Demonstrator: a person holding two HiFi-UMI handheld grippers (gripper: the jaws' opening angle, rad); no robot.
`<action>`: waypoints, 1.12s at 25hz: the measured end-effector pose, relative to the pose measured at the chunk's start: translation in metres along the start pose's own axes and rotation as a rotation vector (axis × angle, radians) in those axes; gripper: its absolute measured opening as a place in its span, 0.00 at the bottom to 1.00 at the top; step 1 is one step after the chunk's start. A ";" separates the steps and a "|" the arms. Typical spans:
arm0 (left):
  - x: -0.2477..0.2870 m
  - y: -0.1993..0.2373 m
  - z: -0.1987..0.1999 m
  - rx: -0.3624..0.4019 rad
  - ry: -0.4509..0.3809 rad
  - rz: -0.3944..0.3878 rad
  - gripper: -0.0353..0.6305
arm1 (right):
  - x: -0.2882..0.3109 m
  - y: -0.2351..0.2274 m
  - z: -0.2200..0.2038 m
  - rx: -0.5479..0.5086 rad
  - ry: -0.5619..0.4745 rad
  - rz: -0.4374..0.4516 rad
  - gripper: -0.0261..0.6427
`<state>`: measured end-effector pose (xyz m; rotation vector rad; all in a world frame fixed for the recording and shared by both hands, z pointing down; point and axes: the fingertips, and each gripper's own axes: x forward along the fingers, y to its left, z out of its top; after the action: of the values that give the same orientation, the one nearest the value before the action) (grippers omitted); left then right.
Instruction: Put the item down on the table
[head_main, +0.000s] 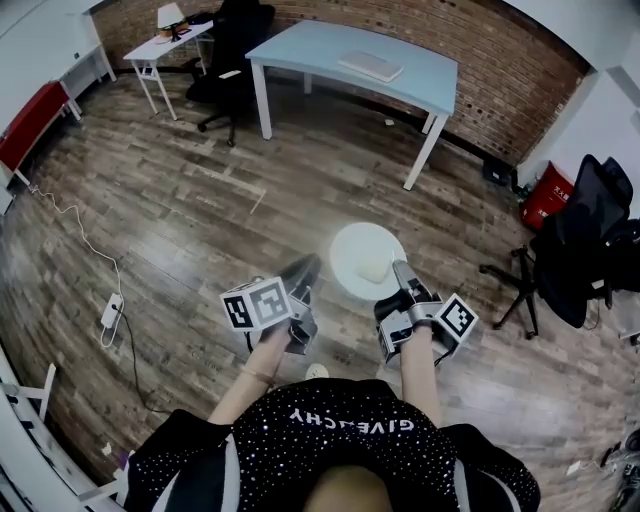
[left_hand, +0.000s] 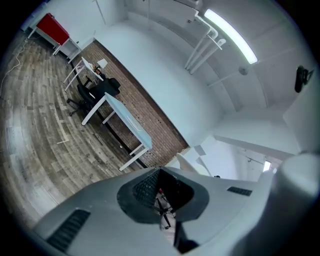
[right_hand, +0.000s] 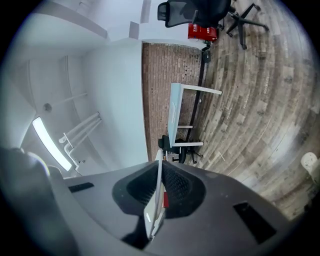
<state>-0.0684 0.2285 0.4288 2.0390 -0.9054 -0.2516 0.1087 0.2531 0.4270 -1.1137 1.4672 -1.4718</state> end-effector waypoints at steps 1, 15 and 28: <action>0.002 0.003 -0.002 0.001 -0.005 0.000 0.07 | 0.000 -0.003 0.001 0.004 0.002 0.009 0.08; 0.027 0.018 -0.017 -0.011 0.028 0.003 0.07 | 0.009 -0.026 0.018 0.035 -0.025 -0.002 0.08; 0.102 0.047 0.025 -0.005 0.063 -0.015 0.07 | 0.086 -0.038 0.055 0.063 -0.033 -0.020 0.08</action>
<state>-0.0315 0.1258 0.4662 2.0383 -0.8498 -0.1973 0.1345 0.1553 0.4681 -1.1122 1.3817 -1.4965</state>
